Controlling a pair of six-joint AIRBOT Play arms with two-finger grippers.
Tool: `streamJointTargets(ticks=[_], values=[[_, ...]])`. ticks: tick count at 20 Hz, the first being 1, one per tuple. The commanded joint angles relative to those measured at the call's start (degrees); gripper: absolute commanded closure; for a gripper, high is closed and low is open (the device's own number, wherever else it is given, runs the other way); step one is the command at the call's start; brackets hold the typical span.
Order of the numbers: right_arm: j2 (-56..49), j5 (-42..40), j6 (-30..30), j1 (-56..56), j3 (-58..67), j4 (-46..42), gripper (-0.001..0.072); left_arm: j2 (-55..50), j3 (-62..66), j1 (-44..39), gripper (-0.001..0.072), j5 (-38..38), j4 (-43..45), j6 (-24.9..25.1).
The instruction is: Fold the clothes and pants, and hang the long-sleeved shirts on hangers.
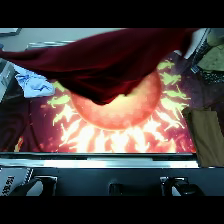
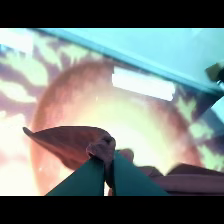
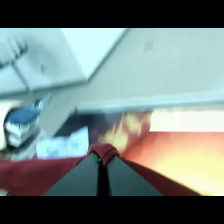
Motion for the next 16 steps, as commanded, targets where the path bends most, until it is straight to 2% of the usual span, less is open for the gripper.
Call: streamJointTargets(ticks=[1,5,8,10,13,16], values=[[6.8,5.3,4.2,-1.0,5.7,-8.3,0.0679,11.6,0.5,0.4,0.0691,1.5,3.5,-3.8],[6.2,5.6,7.6,-1.0,6.8,-12.2,0.0679,14.9,0.5,0.4,0.0691,7.3,6.1,-10.1],[-1.2,0.1,14.4,-1.0,6.8,-13.2,0.0679,10.3,0.4,-1.2,0.0691,4.6,6.1,-10.5],[-9.4,-6.8,17.9,-0.7,6.8,-10.8,0.0679,4.2,0.3,-4.0,0.0691,1.7,6.1,-10.4],[-24.5,-15.4,18.4,-0.7,6.7,-4.5,0.0678,-7.9,-1.6,-8.5,0.0691,0.3,6.2,-10.3],[-40.9,-17.4,18.4,-0.7,6.7,-1.2,0.0678,-22.4,-2.4,-11.0,0.0691,0.5,6.7,-10.3]])
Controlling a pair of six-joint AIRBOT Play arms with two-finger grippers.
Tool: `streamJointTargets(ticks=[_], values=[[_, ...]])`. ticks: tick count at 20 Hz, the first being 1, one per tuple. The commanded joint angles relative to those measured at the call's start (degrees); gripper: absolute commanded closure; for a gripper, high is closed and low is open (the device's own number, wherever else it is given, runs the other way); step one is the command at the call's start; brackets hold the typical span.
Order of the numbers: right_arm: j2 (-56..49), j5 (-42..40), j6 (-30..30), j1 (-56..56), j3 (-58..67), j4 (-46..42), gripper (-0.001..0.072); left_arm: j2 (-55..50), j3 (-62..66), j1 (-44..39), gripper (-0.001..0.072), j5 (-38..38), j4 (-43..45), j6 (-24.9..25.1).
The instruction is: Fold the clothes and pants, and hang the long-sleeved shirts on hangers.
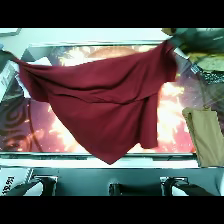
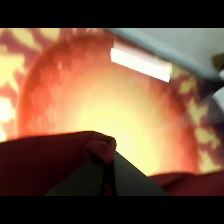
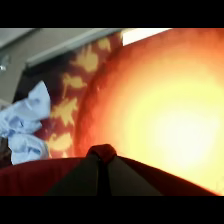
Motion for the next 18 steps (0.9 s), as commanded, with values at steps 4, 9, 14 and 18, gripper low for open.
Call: streamJointTargets(ticks=[4,9,14,18], values=[[-30.8,-0.3,0.6,0.0,0.0,11.1,0.0679,-28.7,-0.7,-4.7,0.0691,0.9,0.2,-0.2],[-38.7,2.2,-3.1,0.0,0.0,12.8,0.0545,-36.3,-0.7,-5.8,0.0691,3.2,0.2,0.9],[-34.5,-12.9,-13.9,-6.6,0.0,10.9,0.0294,-35.7,-0.7,-5.4,0.0691,1.5,0.2,2.6],[-28.0,-24.8,-22.1,-14.8,-4.9,3.4,0.0292,-35.5,-0.7,-5.2,0.0690,-1.9,0.2,2.6]])
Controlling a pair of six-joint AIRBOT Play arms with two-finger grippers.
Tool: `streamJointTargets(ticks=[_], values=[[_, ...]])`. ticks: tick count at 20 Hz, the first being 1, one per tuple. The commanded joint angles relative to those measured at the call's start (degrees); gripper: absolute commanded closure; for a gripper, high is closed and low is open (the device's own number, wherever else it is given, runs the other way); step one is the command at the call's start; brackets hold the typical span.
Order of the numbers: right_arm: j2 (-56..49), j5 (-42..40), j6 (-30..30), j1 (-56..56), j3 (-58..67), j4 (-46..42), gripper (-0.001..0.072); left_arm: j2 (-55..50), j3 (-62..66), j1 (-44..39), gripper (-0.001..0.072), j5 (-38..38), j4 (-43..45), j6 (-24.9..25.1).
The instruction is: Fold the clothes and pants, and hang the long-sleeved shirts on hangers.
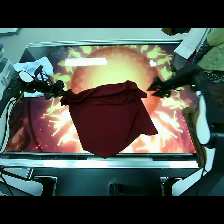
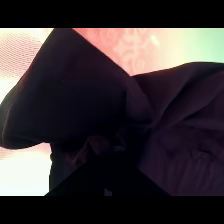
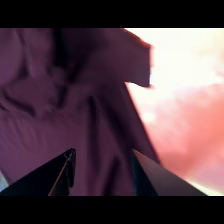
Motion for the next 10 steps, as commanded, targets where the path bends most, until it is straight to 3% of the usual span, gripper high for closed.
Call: streamJointTargets(ticks=[1,6,10], values=[[6.0,-10.5,-7.8,-6.1,-7.2,-6.1,0.0293,-0.1,0.0,0.1,0.0691,-2.9,0.0,0.4],[16.0,-4.3,-10.7,-8.0,-30.8,-9.4,0.0286,-0.1,0.0,0.1,0.0690,-3.5,0.0,0.3],[17.1,-1.4,-12.2,-7.9,-39.6,-7.0,0.0285,-0.1,0.0,0.1,0.0690,-4.3,0.0,0.4]])
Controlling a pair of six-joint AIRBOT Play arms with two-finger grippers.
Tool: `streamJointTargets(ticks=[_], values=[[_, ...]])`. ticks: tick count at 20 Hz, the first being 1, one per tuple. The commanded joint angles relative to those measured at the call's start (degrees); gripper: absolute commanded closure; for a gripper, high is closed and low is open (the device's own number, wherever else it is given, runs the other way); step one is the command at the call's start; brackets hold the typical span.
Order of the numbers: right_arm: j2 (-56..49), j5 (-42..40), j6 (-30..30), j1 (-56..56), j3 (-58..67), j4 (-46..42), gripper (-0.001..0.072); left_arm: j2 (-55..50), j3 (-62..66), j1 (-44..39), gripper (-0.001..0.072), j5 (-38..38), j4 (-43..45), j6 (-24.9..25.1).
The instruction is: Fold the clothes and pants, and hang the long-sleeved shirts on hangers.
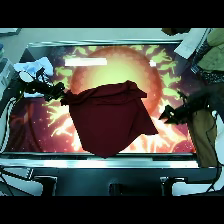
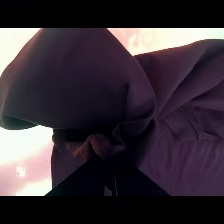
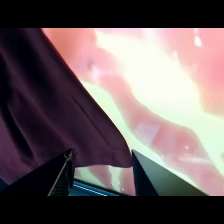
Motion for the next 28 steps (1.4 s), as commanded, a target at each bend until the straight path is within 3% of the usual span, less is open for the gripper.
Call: streamJointTargets(ticks=[1,8,10,11,12,15,17,20,23,25,28], values=[[1.7,2.3,-2.1,0.0,-8.3,0.7,0.0285,0.0,0.0,0.0,0.0690,-0.7,0.0,0.0],[1.7,6.2,-2.3,4.1,-11.5,3.2,0.0315,0.0,0.0,0.0,0.0690,-0.7,0.0,0.0],[1.7,7.6,-1.8,6.3,-11.5,3.2,0.0457,0.0,0.0,0.0,0.0690,-0.7,0.0,0.0],[1.7,8.6,-1.8,7.2,-11.5,3.4,0.0611,0.0,0.0,0.0,0.0690,-0.7,0.0,0.0],[1.7,9.5,-1.4,7.5,-11.2,3.8,0.0678,0.0,0.0,0.0,0.0690,-0.7,0.0,0.0],[1.7,11.8,2.0,5.6,-4.0,3.5,0.0679,0.0,0.0,0.1,0.0690,-0.9,0.0,0.2],[1.6,16.2,7.6,3.0,6.1,2.1,0.0679,0.0,0.0,0.1,0.0690,-1.3,0.1,0.2],[0.9,29.9,15.4,1.0,20.7,1.4,0.0679,-0.1,0.0,0.0,0.0690,-2.2,0.0,0.2],[-2.6,40.7,22.0,2.7,27.8,1.1,0.0679,-0.7,0.0,0.0,0.0690,-4.1,0.0,0.2],[-6.2,41.2,24.7,4.5,28.9,1.1,0.0678,-1.0,-0.1,-0.1,0.0690,-4.7,0.0,0.2],[-10.4,34.9,25.6,7.4,28.9,1.3,0.0667,-1.2,0.0,-0.9,0.0690,-4.8,0.0,0.2]])
